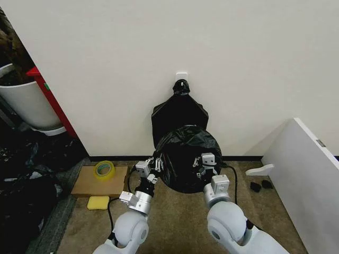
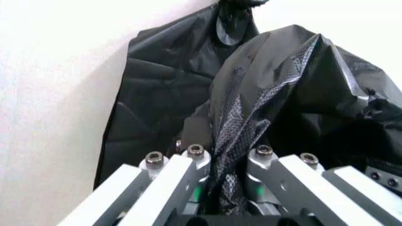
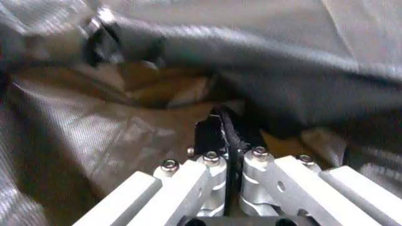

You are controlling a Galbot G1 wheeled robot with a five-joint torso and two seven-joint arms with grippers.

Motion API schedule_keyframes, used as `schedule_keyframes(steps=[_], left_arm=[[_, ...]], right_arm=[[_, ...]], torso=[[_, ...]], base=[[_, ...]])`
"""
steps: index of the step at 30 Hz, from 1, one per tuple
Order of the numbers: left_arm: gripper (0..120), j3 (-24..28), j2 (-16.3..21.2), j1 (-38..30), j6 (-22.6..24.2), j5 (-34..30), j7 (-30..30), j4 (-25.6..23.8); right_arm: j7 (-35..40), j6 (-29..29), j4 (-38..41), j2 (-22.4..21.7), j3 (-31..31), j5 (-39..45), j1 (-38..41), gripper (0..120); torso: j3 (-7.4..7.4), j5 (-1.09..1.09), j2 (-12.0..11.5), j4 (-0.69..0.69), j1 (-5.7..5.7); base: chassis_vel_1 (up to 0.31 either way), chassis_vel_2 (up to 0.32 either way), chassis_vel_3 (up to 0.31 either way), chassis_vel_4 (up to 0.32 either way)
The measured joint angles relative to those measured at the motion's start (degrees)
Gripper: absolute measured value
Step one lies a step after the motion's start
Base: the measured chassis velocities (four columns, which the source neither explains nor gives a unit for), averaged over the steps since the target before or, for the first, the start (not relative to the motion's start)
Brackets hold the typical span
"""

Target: Place the garbage bag over the trash bin.

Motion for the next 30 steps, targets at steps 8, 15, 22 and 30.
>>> schedule_keyframes(steps=[8,15,22,30], left_arm=[[4,0.92,-0.76,-1.20,-1.28,2.06,0.36,2.71],[4,1.88,-1.55,-2.18,-2.70,3.28,1.10,4.81],[4,2.71,-1.49,-1.42,-3.95,5.27,1.96,4.53],[4,2.49,-1.12,-0.55,-4.80,6.48,2.55,3.56]], right_arm=[[1.64,-0.19,-4.88,1.37,-1.59,-0.04,4.59,0],[4.34,-1.60,-9.53,2.87,-3.43,2.26,8.69,0],[6.96,-3.31,-17.17,4.77,-4.28,4.31,13.90,0],[7.73,-5.49,-21.34,5.09,-3.81,5.64,16.32,0]], torso=[[0.00,0.00,0.00,0.00,0.00],[0.00,0.00,0.00,0.00,0.00],[0.00,0.00,0.00,0.00,0.00],[0.00,0.00,0.00,0.00,0.00]], base=[[0.000,0.000,0.000,0.000],[0.000,0.000,0.000,0.000],[0.000,0.000,0.000,0.000],[0.000,0.000,0.000,0.000]])
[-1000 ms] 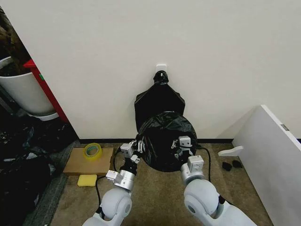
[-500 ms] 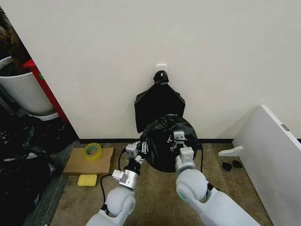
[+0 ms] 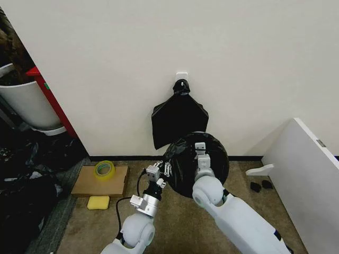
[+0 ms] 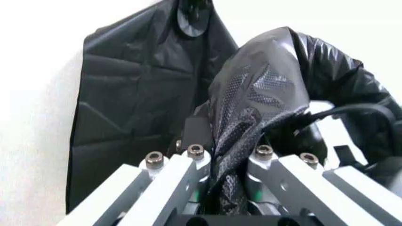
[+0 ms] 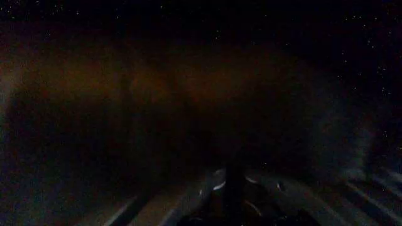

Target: Place the garbage bag over the trash bin.

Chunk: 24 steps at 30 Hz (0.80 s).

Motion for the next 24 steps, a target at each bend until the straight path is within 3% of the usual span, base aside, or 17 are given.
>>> schedule_keyframes(steps=[9,14,16,22,24], left_arm=[[4,-0.62,0.37,0.86,-1.87,3.35,1.47,-0.33],[4,-1.41,0.62,0.63,-2.13,3.73,1.39,-0.16],[4,-1.92,0.72,0.05,-2.17,3.40,1.01,0.03],[4,-2.14,0.71,-0.52,-2.17,3.05,0.76,0.72],[4,-2.16,0.74,-0.66,-2.16,3.02,0.73,0.92]], right_arm=[[0.13,-1.30,-1.66,0.09,1.00,1.09,1.01,0],[0.09,-2.21,1.60,-1.28,1.26,1.96,-0.79,0],[0.12,-4.40,7.86,-2.85,0.95,5.09,-3.50,0],[0.37,-8.19,16.48,-4.86,0.54,12.04,-6.63,0],[2.26,-12.22,21.25,-6.21,0.46,17.88,-7.67,0]], torso=[[0.00,0.01,0.00,0.00,0.00],[0.00,0.00,0.00,0.00,0.00],[0.00,0.00,0.00,-0.01,0.00],[0.00,0.00,0.00,-0.01,-0.01],[0.00,0.00,0.00,0.00,-0.01]], base=[[0.000,0.000,0.000,0.000],[0.000,0.000,0.000,0.000],[0.000,0.000,0.000,0.000],[0.000,0.000,0.000,0.000],[0.000,0.000,0.000,0.000]])
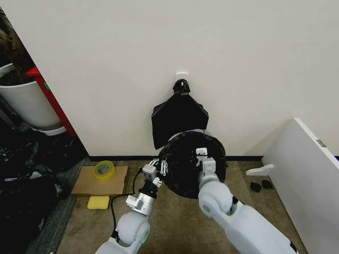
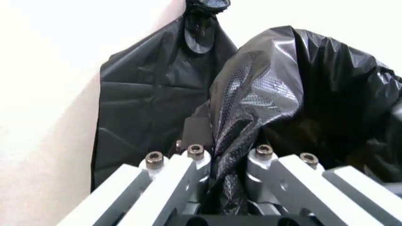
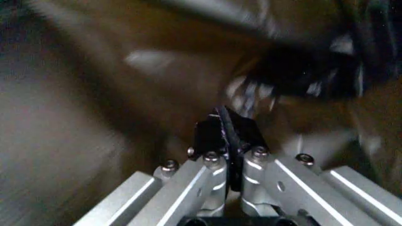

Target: Place the garbage bag over the trash bin.

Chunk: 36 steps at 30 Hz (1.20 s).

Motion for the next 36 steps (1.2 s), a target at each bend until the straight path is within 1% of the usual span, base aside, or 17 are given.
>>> schedule_keyframes(steps=[1,2,4,5,8,13,16,18,20,22,24,27,28,30,32,34,36], left_arm=[[4,0.00,0.00,0.00,0.00,0.00,0.00,0.00],[4,0.00,0.02,-0.02,0.00,0.00,0.00,0.00],[4,-0.02,0.19,-0.05,-0.14,0.02,0.11,-0.04],[4,-0.02,0.19,-0.05,-0.14,0.02,0.11,-0.04],[4,-0.04,0.32,0.02,-0.64,-0.01,0.44,-0.50],[4,-0.01,0.34,0.38,-1.19,-0.05,1.05,-0.95],[4,0.05,0.35,0.76,-1.69,-0.01,1.66,-1.09],[4,0.01,0.38,1.27,-2.36,0.19,2.45,-1.19],[4,-0.01,0.38,1.30,-2.42,0.19,2.51,-1.22],[4,-0.29,0.39,1.43,-2.94,0.13,2.98,-1.56],[4,-0.33,0.39,1.44,-3.00,0.10,3.03,-1.63],[4,-0.51,0.40,1.45,-3.12,-0.02,3.10,-1.90],[4,-0.51,0.40,1.45,-3.12,-0.02,3.10,-1.90],[4,-0.52,0.35,1.29,-3.12,0.01,3.10,-1.82],[4,-0.52,0.33,1.22,-3.12,0.02,3.10,-1.72],[4,-0.51,0.27,1.00,-3.12,0.06,3.09,-1.17],[4,-0.47,0.21,0.87,-3.12,0.08,3.06,-0.88]], right_arm=[[0.00,0.00,0.00,0.00,0.00,0.00,0.00,0],[0.75,-1.27,1.05,-0.40,0.01,2.07,-0.09,0],[2.62,-5.62,3.80,-1.98,0.45,9.70,0.05,0],[2.62,-5.62,3.80,-1.98,0.45,9.70,0.05,0],[3.09,-8.61,4.44,-3.41,0.08,14.68,0.65,0],[2.64,-8.85,2.34,-2.62,-1.10,14.28,1.65,0],[2.42,-8.85,0.19,-1.10,-1.50,13.62,3.14,0],[2.06,-8.69,-2.84,0.13,-2.09,12.30,5.43,0],[2.01,-8.66,-3.26,0.22,-2.19,12.06,5.72,0],[1.82,-8.50,-6.39,0.63,-2.65,9.76,7.34,0],[1.81,-8.48,-6.98,0.67,-2.68,9.32,7.56,0],[0.89,-8.11,-9.99,0.66,-2.80,3.84,8.00,0],[0.89,-8.11,-9.99,0.66,-2.80,3.84,8.00,0],[-0.25,-7.68,-10.34,0.29,-2.97,-0.62,7.42,0],[-0.59,-7.52,-10.25,0.17,-3.00,-1.62,7.15,0],[-1.94,-6.66,-8.64,-0.28,-3.04,-4.34,5.92,0],[-2.57,-6.19,-7.31,-0.40,-2.97,-4.70,5.28,0]], torso=[[0.00,0.00,0.00,0.00,0.00],[0.00,0.00,0.00,0.00,0.00],[0.00,0.00,0.00,0.00,0.00],[0.00,0.00,0.00,0.00,0.00],[0.00,0.00,0.00,0.00,0.00],[0.00,0.00,0.00,-0.01,0.00],[0.00,0.01,0.00,0.01,0.00],[0.00,0.00,0.00,0.01,0.00],[0.00,0.00,0.00,0.01,0.00],[0.00,0.00,0.00,0.01,0.00],[0.00,0.00,0.00,0.01,0.00],[0.00,0.00,0.00,0.01,0.01],[0.00,0.00,0.00,0.01,0.01],[0.00,0.00,0.00,0.00,0.01],[0.00,0.00,0.00,0.00,0.01],[0.00,0.00,0.00,-0.01,0.01],[0.00,0.00,0.00,0.00,0.01]], base=[[0.000,0.000,0.000,0.000],[0.000,0.000,0.000,0.000],[0.000,0.000,0.000,0.000],[0.000,0.000,0.000,0.000],[0.000,0.000,0.000,0.000],[0.000,0.000,0.000,0.000],[0.000,0.000,0.000,0.000],[0.000,0.000,0.000,0.000],[0.000,0.000,0.000,0.000],[0.000,0.000,0.000,0.000],[0.000,0.000,0.000,0.000],[0.000,0.000,0.000,0.000],[0.000,0.000,0.000,0.000],[0.000,0.000,0.000,0.000],[0.000,0.000,0.000,0.000],[0.000,0.000,0.000,0.000],[0.000,0.000,0.000,0.000]])
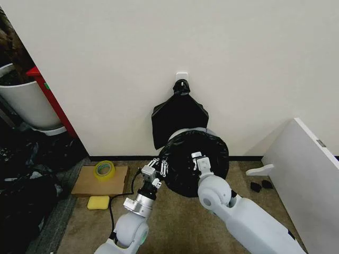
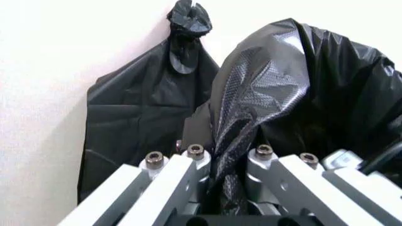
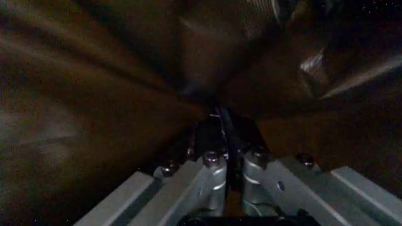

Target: Place the garbage bag over the trash bin.

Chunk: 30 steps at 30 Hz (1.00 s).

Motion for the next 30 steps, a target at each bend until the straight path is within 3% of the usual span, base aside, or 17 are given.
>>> schedule_keyframes(steps=[6,12,16,25,30], left_arm=[[4,0.29,-0.06,-0.23,0.00,0.08,-0.01,0.46],[4,0.62,-0.15,0.31,-0.05,0.23,0.24,0.16],[4,0.36,0.02,0.65,-0.06,0.28,0.26,-0.56],[4,-0.15,0.12,1.19,-0.06,0.42,0.26,-1.36],[4,-0.14,-0.01,1.28,-0.06,0.48,0.25,-1.42]], right_arm=[[-2.60,2.99,3.23,0.22,0.57,3.31,-1.00,0],[-4.47,5.57,-2.60,2.56,0.04,0.19,0.90,0],[-3.49,4.28,-7.24,3.28,-0.25,-2.18,2.15,0],[-2.48,2.68,-8.14,2.51,0.06,-4.72,1.52,0],[-5.77,8.36,-6.77,1.99,0.95,-7.09,-0.18,0]], torso=[[0.00,-0.01,0.00,0.00,0.00],[0.00,0.00,0.00,0.01,0.00],[0.00,0.00,0.00,0.01,0.00],[0.00,0.00,0.00,0.00,0.00],[0.00,0.00,0.00,0.00,0.00]], base=[[0.000,0.000,0.000,0.000],[0.000,0.000,0.000,0.000],[0.000,0.000,0.000,0.000],[0.000,0.000,0.000,0.000],[0.000,0.000,0.000,0.000]])
